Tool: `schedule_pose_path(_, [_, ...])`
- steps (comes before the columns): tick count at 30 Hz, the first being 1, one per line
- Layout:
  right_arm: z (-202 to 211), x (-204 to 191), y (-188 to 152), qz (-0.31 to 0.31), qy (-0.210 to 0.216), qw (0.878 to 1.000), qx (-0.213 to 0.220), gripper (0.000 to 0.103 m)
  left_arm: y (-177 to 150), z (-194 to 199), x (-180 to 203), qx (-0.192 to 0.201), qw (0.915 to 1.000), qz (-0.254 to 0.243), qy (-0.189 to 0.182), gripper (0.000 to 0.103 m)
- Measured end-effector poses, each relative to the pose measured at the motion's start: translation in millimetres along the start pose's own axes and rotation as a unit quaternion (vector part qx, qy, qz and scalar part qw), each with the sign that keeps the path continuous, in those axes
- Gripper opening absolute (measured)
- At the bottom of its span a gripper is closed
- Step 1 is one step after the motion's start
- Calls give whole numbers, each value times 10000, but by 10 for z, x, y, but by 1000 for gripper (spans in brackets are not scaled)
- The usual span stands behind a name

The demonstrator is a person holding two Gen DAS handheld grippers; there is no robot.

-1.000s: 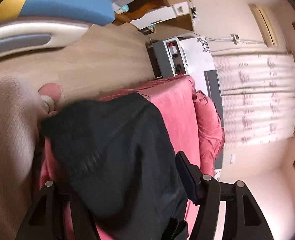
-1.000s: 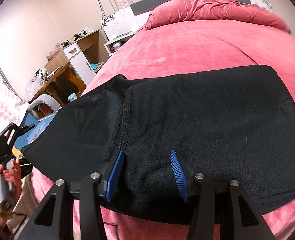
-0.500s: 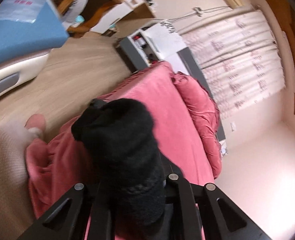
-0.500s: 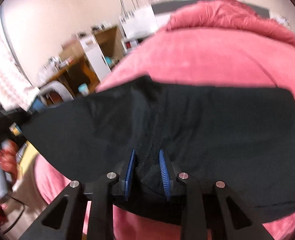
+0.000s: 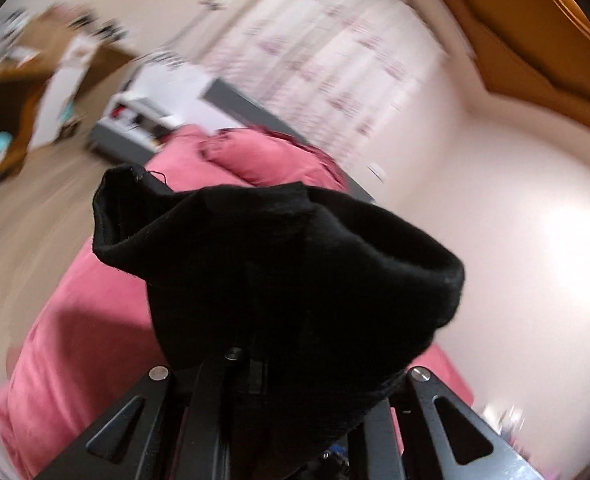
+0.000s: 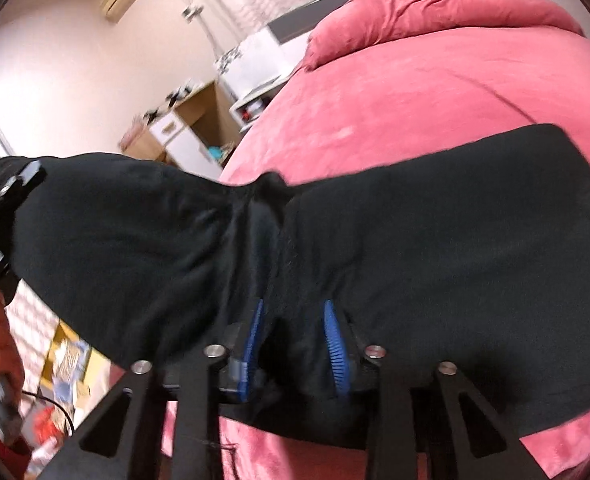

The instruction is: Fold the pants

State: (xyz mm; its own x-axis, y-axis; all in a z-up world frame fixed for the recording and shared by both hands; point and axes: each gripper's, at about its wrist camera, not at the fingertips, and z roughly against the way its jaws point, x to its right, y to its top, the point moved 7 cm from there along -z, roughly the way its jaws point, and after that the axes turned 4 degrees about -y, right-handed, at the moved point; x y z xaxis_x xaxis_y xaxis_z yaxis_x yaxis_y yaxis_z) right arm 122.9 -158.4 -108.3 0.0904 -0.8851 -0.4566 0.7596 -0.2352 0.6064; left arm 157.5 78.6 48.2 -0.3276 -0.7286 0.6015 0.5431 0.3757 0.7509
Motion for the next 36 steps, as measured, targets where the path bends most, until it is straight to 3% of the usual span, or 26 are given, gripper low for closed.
schedule_pose_path(8, [200, 483, 138, -555, -520, 9971, 83, 42, -261, -442, 698, -576, 9941, -772, -489, 13])
schedule_pose_path(13, [418, 805, 256, -1078, -565, 9923, 230, 42, -573, -746, 1057, -1049, 9826, -1363, -708, 13])
schedule_pose_path(22, [874, 1273, 300, -1411, -951, 9837, 581, 42, -1157, -1256, 1418, -1807, 9652, -1578, -1044, 13])
schedule_pose_path(27, [1077, 1530, 289, -1669, -1191, 9764, 674, 42, -1445, -1567, 1409, -2176, 9555, -1773, -912, 13])
schedule_pose_path(36, [1355, 1887, 307, -2159, -1378, 9624, 904, 42, -1882, -1939, 1428, -2494, 9392, -2254, -701, 14])
